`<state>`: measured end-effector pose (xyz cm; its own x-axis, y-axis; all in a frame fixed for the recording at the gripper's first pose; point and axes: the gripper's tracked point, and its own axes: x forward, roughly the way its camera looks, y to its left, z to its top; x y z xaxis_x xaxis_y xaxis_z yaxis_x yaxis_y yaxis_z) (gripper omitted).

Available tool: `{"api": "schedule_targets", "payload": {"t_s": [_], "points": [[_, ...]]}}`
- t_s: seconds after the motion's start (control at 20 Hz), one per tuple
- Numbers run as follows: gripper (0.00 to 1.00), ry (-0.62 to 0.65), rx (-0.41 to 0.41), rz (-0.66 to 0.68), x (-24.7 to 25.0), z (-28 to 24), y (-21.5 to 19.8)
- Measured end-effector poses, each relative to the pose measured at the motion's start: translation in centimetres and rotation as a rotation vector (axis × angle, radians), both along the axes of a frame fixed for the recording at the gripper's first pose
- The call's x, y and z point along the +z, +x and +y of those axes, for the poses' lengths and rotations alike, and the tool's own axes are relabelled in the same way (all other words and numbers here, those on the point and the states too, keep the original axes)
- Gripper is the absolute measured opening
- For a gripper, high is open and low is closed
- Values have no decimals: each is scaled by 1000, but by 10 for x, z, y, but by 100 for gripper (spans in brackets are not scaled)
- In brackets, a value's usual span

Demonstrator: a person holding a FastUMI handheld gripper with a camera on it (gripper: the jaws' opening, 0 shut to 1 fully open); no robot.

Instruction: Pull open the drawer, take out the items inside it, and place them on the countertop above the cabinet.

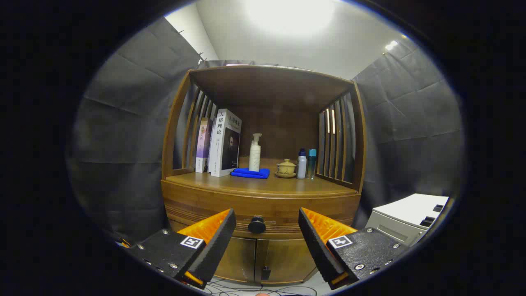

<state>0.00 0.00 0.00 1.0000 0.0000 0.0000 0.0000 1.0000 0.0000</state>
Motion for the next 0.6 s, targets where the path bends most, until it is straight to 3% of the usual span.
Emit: {"api": "schedule_targets", "payload": {"t_s": [0.6], "points": [[95,30,-21,-19,3,-6,-2]]}}
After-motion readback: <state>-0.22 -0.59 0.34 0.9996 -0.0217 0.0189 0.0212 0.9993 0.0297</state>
